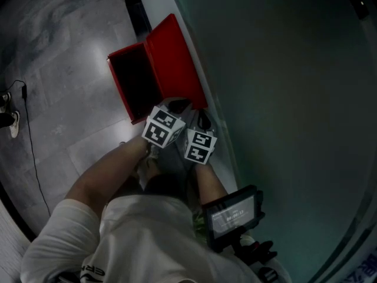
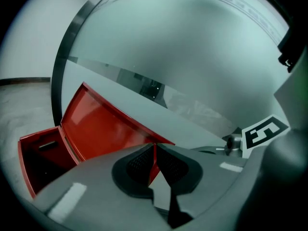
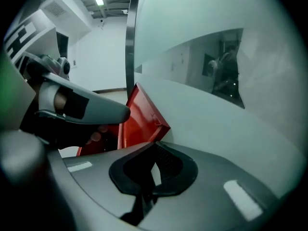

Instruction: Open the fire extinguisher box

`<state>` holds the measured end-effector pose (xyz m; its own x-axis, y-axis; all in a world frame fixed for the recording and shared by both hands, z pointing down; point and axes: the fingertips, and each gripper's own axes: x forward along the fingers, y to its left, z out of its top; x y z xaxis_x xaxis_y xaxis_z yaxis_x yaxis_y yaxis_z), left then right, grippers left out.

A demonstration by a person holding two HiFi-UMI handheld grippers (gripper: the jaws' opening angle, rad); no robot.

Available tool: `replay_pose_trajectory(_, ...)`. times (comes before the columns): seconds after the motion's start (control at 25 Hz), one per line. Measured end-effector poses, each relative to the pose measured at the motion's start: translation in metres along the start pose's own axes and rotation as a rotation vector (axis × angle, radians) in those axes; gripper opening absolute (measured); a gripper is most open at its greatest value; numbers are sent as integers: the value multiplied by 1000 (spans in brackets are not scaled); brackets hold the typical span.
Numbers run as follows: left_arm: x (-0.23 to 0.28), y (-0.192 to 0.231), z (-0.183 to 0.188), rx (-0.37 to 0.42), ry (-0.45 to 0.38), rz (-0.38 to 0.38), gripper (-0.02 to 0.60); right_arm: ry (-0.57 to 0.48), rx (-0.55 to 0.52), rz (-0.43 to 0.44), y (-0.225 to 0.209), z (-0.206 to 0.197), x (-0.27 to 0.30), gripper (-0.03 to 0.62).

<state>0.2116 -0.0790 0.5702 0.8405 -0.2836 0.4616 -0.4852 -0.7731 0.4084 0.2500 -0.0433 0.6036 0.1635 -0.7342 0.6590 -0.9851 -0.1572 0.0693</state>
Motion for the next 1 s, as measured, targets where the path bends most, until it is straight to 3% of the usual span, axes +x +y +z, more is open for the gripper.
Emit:
replay_pose_trajectory(0.36,-6,12,-5,4,3,32,21,19,11,-63,-2,-3,0,15)
replay_pose_trajectory(0.56,-26,20,-2,55,-14,75,20,38,35,-86,-3,-5,-4,20)
replay_pose_trajectory(1.0,-110,35,6,110,-128,250,6,-94,-12,17,39,38,-47,15)
